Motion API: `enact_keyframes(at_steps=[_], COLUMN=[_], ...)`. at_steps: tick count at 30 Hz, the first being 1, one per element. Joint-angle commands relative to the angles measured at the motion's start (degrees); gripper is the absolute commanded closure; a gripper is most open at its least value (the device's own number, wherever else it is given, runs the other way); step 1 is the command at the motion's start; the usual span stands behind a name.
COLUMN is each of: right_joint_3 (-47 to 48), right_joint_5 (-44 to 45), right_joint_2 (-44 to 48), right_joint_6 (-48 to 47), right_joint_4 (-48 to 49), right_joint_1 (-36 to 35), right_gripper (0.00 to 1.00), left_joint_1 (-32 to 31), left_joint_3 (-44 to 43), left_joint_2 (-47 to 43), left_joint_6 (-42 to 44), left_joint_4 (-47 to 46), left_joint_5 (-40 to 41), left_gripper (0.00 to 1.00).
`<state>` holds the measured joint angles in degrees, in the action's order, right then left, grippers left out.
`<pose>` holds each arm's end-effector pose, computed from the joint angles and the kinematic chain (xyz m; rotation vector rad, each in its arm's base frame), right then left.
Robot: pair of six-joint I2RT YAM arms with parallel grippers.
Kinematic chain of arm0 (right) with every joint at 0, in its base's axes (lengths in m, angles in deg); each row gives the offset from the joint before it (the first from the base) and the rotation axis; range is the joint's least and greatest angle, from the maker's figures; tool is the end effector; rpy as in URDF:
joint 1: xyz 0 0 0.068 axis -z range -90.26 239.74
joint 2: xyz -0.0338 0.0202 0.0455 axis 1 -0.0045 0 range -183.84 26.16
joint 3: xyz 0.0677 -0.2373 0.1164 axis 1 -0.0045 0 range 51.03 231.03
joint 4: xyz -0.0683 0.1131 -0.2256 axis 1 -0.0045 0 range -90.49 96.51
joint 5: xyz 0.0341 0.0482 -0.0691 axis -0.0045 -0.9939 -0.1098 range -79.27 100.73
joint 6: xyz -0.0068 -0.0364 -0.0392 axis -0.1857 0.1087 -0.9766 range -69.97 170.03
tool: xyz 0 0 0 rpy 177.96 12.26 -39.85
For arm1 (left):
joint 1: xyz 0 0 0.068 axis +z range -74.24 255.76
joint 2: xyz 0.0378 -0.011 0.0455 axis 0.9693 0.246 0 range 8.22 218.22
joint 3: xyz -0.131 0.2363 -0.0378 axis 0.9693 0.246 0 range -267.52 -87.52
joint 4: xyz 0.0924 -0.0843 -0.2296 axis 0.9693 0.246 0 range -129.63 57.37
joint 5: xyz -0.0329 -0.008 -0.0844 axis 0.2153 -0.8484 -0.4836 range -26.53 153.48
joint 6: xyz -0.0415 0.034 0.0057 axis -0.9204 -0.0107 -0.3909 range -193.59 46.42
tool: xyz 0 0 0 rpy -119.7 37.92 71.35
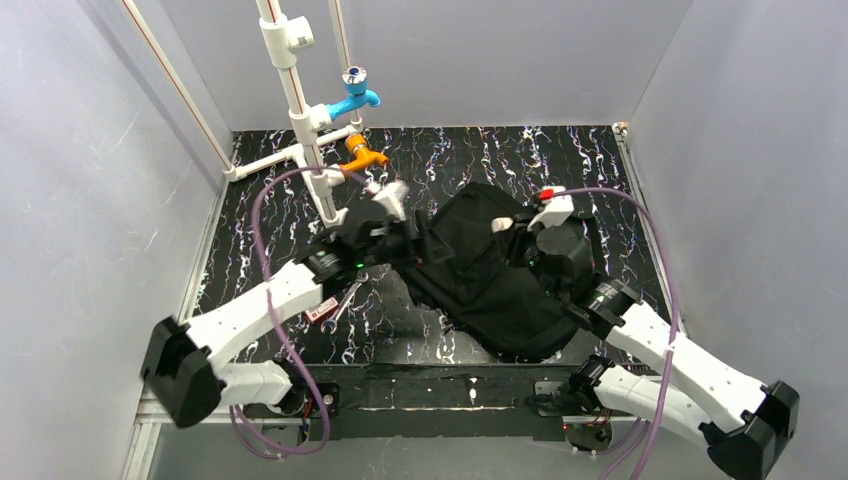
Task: Pack the student bag
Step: Pick up the stationery from the center of the board, then place the stationery in the student bag.
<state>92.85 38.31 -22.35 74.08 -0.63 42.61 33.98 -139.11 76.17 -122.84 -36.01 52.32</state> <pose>0.1467 0.1339 0.3170 -0.0207 1.8071 0.4553 0.2006 -0.1885 0.3095 0.0065 2.1231 -1.2037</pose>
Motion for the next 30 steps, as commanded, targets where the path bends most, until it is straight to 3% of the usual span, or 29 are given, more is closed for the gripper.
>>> enact_keyframes(at_steps=[1,9,12,19,30], right_joint_3=[6.11,1.63,-0.06,-4.67,-7.67], right_joint_5=[-5.02,-34.69,-39.39,-47.56,-53.2], right_joint_2=[0.14,-0.74,-1.29,-2.35,-8.0], right_joint_6=[-6.64,-2.93,-2.11,2.02,7.92], right_joint_4=[-15.98,-14.14,-12.5,-4.5,6.11], right_joint_1=[9.26,28.85,31.48,32.01,32.01], right_gripper=[0.99,0.99,0.99,0.99,0.99], left_joint_1=[-8.57,-13.23,-14.04,-14.66,-14.7], left_joint_3=[-11.54,-30.21,-33.53,-36.05,-39.37], left_joint_2=[12.78,33.44,37.03,39.63,39.64], left_joint_6=[21.24,34.65,36.31,40.14,41.58], left_joint_4=[5.7,13.02,15.08,15.89,16.24], left_joint_5=[6.21,20.52,26.04,35.4,31.47], left_gripper=[0.26,0.27,0.28,0.43,0.95])
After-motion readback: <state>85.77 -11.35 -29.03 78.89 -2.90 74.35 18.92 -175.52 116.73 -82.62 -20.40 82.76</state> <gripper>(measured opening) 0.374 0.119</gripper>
